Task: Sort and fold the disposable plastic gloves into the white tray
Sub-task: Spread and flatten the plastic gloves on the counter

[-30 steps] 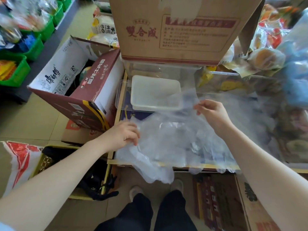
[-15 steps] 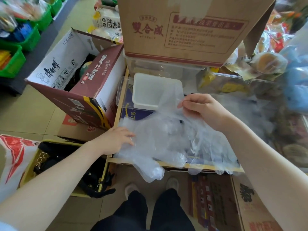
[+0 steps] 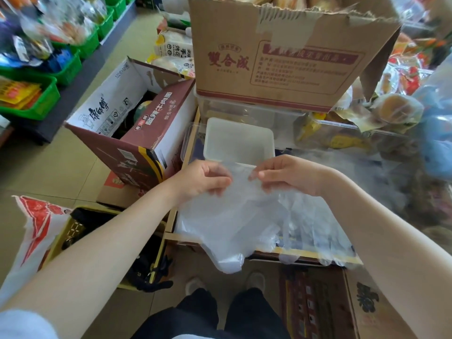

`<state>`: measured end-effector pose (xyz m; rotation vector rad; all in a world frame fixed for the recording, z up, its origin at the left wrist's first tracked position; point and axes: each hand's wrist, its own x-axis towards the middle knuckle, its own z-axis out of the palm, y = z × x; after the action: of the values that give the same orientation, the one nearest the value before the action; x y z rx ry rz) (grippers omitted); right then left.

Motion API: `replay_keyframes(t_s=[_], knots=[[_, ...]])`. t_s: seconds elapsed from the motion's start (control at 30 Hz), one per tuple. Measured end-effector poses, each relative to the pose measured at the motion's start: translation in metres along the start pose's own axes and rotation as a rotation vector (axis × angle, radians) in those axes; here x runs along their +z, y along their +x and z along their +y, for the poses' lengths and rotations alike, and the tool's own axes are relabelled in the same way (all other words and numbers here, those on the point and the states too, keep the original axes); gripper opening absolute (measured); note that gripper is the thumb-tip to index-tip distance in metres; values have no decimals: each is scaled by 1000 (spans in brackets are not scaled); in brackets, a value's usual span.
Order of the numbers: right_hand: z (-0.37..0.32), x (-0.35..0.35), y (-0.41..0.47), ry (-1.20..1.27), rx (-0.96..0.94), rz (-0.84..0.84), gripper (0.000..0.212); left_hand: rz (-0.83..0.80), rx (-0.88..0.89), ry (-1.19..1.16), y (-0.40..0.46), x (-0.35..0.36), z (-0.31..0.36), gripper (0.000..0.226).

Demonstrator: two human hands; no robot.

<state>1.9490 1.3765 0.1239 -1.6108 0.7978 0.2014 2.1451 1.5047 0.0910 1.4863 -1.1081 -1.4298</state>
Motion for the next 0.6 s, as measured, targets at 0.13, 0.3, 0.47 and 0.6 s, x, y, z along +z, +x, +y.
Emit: replay_keyframes(t_s=[0.13,0.3,0.47,0.6], knots=[[23,-11,-8,75,3,163,12,122,-9,53,7,-7,-9,9],[28,-15,-17,519,-191,362,12,169,47,72,21,-2,-5,11],[-1,-13,-35,389,-426,405,20,168,237,215,31,-10,16,11],[1,8,-29,36,-285,160,20,110,216,415,22,-20,-9,16]])
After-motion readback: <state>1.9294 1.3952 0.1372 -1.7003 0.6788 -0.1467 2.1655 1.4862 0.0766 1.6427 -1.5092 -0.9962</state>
